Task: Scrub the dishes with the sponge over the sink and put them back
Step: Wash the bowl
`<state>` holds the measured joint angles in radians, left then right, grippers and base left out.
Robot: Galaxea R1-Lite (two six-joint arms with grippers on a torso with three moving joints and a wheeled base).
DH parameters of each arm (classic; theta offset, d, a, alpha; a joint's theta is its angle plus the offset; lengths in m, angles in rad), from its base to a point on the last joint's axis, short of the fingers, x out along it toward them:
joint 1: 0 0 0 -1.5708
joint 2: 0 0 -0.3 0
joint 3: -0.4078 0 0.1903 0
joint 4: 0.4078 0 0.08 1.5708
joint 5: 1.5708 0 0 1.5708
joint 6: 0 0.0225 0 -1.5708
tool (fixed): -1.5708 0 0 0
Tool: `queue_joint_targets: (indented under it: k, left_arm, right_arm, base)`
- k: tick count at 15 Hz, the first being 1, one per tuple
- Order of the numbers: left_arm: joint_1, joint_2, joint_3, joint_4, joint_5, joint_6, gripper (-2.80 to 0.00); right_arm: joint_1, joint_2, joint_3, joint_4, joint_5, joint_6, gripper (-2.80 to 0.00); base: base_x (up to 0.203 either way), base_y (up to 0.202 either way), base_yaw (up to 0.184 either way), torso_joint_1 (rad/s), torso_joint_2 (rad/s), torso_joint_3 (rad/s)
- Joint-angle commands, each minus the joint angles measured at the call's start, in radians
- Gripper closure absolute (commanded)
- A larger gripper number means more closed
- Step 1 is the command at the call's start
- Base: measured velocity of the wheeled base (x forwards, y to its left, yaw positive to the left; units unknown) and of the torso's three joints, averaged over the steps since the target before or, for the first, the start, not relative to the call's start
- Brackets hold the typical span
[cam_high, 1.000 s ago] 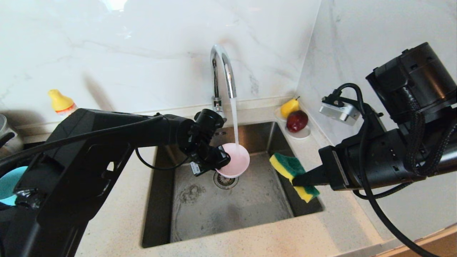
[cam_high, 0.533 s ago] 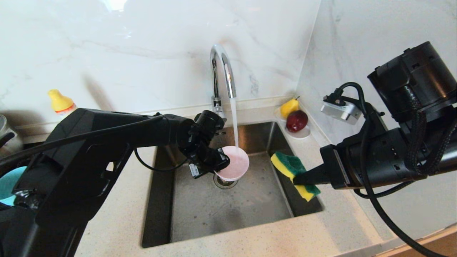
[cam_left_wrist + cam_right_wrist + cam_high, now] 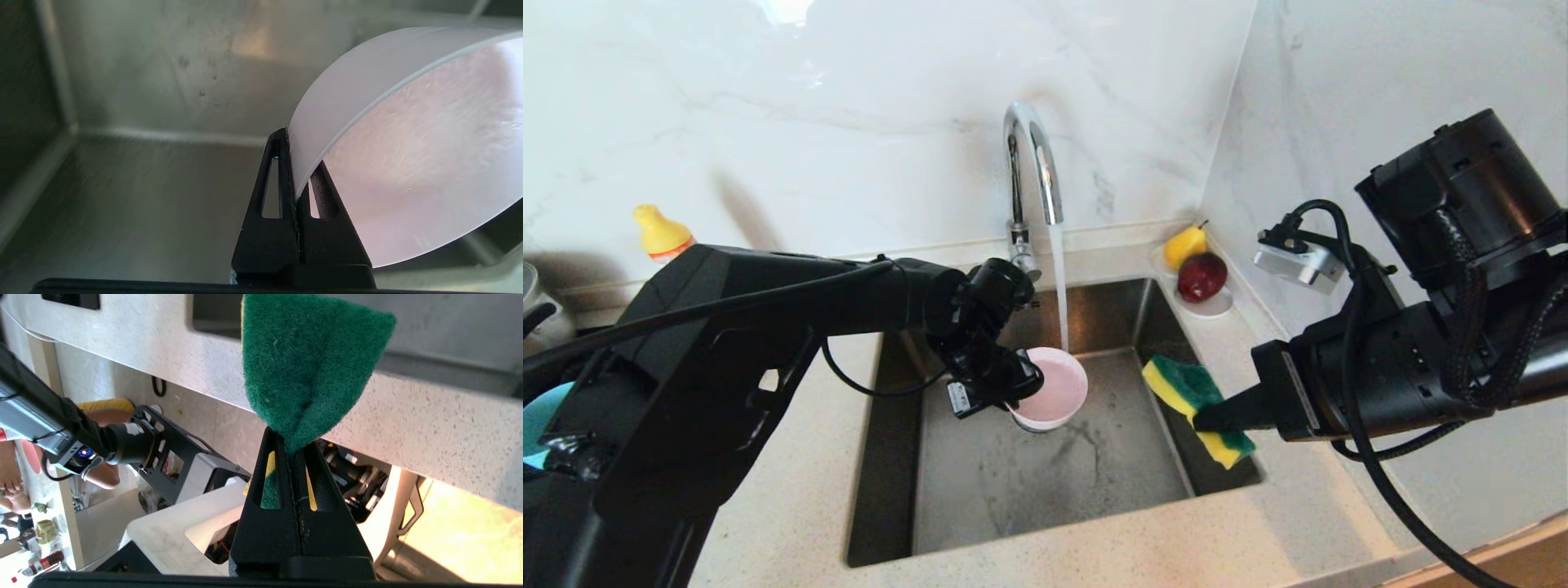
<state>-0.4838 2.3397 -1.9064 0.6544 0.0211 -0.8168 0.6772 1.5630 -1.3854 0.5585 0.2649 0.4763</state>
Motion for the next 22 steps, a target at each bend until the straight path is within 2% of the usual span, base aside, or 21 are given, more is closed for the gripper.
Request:
queue_joint_targets:
  k: [1, 2, 5, 7, 10, 13, 15, 17, 22]
  left_arm:
    - [0.001, -0.020, 0.004, 0.014, 0.007, -0.010, 0.00]
    - [0.001, -0.029, 0.004, 0.013, 0.048, -0.016, 0.00]
    - [0.004, -0.085, 0.003, -0.006, 0.294, -0.011, 0.00]
    - [0.012, -0.155, 0.006, -0.042, 0.349, 0.013, 0.00]
    - [0.031, -0.247, 0.008, -0.062, 0.489, 0.096, 0.00]
    - [0.050, -0.356, 0.040, -0.098, 0.533, 0.154, 0.00]
    - [0.058, -0.437, 0.081, -0.170, 0.536, 0.231, 0.00]
    - [0.060, -0.483, 0.134, -0.302, 0.537, 0.349, 0.00]
    - [0.066, -0.536, 0.273, -0.673, 0.530, 0.561, 0.00]
  right_arm:
    - [-0.001, 0.001, 0.013, 0.003, 0.002, 0.003, 0.00]
    - [-0.001, -0.003, 0.015, 0.001, 0.004, 0.004, 0.00]
    - [-0.002, -0.008, 0.012, -0.011, 0.002, 0.001, 0.00]
    - [-0.007, -0.008, 0.008, -0.011, 0.002, 0.002, 0.00]
    - [-0.019, -0.006, 0.012, -0.011, 0.002, 0.001, 0.00]
    - [-0.050, 0.005, 0.017, -0.011, 0.003, 0.001, 0.00]
    - [-0.054, 0.006, 0.019, -0.011, 0.010, 0.001, 0.00]
    - [-0.054, 0.008, 0.017, -0.011, 0.010, 0.001, 0.00]
    - [-0.054, 0.006, 0.025, -0.011, 0.014, 0.001, 0.00]
  base:
    - [0.000, 0.000, 0.000, 0.000, 0.00, 0.000]
    - [0.000, 0.000, 0.000, 0.000, 0.00, 0.000]
    - [0.000, 0.000, 0.000, 0.000, 0.00, 0.000]
    - [0.000, 0.000, 0.000, 0.000, 0.00, 0.000]
    - [0.000, 0.000, 0.000, 0.000, 0.00, 0.000]
    - [0.000, 0.000, 0.000, 0.000, 0.00, 0.000]
    - [0.000, 0.000, 0.000, 0.000, 0.00, 0.000]
    - [0.000, 0.000, 0.000, 0.000, 0.00, 0.000]
    - [0.000, 0.000, 0.000, 0.000, 0.00, 0.000]
